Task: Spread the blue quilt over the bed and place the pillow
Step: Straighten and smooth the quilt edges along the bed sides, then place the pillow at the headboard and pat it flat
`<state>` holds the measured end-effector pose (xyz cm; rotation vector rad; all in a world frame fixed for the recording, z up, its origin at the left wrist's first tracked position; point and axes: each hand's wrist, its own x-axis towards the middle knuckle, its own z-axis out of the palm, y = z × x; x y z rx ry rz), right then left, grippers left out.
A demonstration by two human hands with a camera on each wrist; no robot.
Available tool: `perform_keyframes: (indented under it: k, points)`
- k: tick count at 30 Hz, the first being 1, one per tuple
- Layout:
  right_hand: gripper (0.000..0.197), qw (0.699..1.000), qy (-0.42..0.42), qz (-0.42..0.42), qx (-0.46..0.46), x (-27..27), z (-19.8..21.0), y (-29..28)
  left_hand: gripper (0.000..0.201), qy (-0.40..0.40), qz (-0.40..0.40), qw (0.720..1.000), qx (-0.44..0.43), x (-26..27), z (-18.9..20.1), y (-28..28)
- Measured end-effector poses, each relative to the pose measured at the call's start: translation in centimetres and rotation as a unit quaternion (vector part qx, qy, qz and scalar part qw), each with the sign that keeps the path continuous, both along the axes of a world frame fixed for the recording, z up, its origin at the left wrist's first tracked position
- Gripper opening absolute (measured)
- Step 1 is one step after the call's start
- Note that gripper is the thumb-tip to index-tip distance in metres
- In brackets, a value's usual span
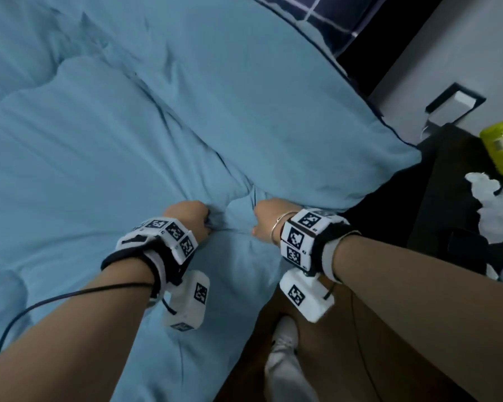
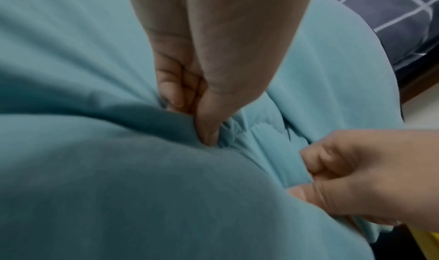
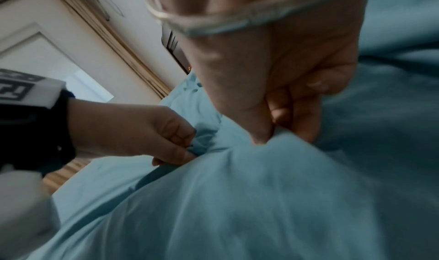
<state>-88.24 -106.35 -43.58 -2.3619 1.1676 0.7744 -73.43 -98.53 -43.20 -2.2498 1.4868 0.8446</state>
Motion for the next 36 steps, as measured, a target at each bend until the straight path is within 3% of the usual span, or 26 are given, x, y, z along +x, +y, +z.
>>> perform_keyframes:
  k: [6,12,20,24,26,28,31,34,36]
  points:
    - [0.036,0.998,0.021,0.039,0.054,-0.9,2.5,-2.1,0.030,0.070,0.043,0.996,0.039,0.0,2.6,-1.4]
    - [0.025,0.992,-0.111,-0.041,-0.051,0.7,9.1,-8.0,0.025,0.122,0.140,0.977,-0.106,1.0,5.9,-7.0]
    - [0.019,0.930,-0.283,-0.114,-0.205,3.5,16.8,-16.2,0.043,0.148,0.162,0.957,-0.190,4.1,11.8,-13.5]
    - [0.022,0.892,-0.315,-0.223,-0.234,3.1,19.6,-19.7,0.047,0.149,0.161,0.955,-0.199,4.8,14.4,-15.8]
    - [0.033,0.855,-0.334,-0.311,-0.246,2.5,21.0,-21.4,0.051,0.156,0.163,0.952,-0.207,5.0,15.7,-17.1]
    - [0.050,0.795,-0.359,-0.405,-0.273,1.8,22.5,-22.9,0.055,0.158,0.164,0.950,-0.215,5.1,16.8,-18.5]
    - [0.090,0.716,-0.401,-0.522,-0.232,0.8,24.0,-24.7,0.057,0.160,0.177,0.946,-0.221,5.0,17.5,-20.4]
    - [0.124,0.693,-0.415,-0.582,-0.095,-0.2,23.7,-26.8,0.059,0.168,0.185,0.945,-0.210,4.6,17.4,-21.6]
    - [0.129,0.674,-0.433,-0.598,-0.029,-0.2,23.2,-28.0,0.060,0.181,0.192,0.945,-0.192,4.5,17.2,-22.1]
